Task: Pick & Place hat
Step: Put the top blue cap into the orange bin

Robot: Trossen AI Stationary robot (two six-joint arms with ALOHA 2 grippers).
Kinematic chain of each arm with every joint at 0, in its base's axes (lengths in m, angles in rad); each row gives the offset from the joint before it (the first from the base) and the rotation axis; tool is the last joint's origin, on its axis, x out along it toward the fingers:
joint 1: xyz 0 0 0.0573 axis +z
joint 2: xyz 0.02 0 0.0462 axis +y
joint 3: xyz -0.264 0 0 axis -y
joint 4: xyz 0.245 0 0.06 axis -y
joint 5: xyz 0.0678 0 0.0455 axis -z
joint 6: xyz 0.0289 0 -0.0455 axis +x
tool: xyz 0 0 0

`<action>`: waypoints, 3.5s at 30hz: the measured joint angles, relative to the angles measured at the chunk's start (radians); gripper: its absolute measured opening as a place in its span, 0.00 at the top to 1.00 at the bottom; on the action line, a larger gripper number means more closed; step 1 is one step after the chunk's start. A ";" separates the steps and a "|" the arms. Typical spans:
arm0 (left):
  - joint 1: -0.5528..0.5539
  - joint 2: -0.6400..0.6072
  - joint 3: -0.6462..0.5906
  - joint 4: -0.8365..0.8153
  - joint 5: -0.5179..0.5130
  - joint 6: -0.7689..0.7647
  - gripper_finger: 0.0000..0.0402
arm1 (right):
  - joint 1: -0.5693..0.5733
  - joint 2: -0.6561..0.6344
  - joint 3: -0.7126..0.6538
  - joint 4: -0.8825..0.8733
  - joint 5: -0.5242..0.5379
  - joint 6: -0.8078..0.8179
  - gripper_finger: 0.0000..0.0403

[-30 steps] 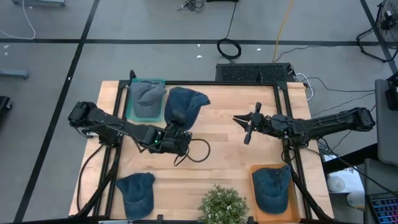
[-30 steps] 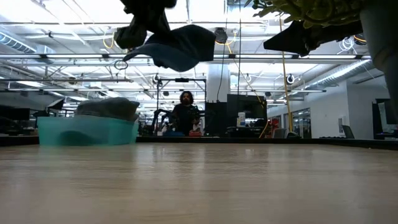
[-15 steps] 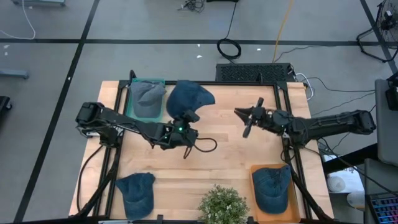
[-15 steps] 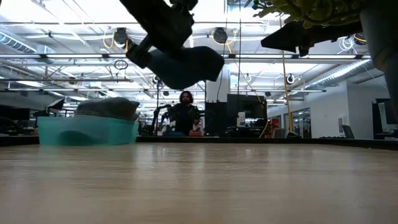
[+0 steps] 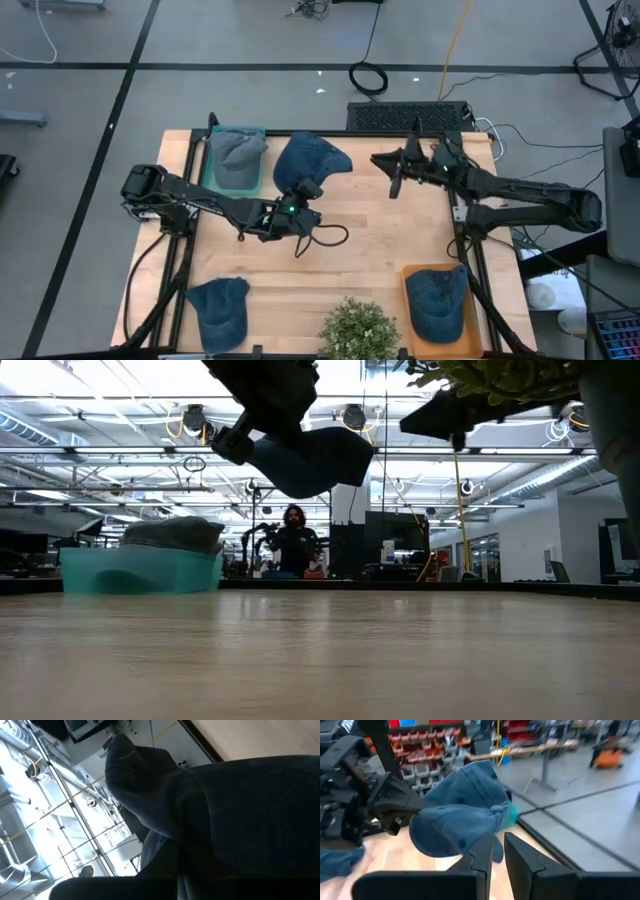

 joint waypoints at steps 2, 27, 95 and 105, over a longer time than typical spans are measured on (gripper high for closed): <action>-0.006 0.000 0.000 0.018 0.014 0.008 0.99 | -0.047 0.047 0.058 -0.049 -0.074 0.006 0.90; -0.134 0.000 0.000 0.159 0.014 0.153 0.99 | -0.304 0.445 0.339 -0.121 -0.966 0.267 0.47; -0.102 0.000 0.000 0.158 0.040 0.117 0.99 | -0.032 0.472 0.558 -0.184 -0.918 0.390 0.45; -0.097 0.000 0.000 0.157 0.040 0.099 0.97 | 0.063 0.473 0.692 -0.630 -0.428 -0.011 0.45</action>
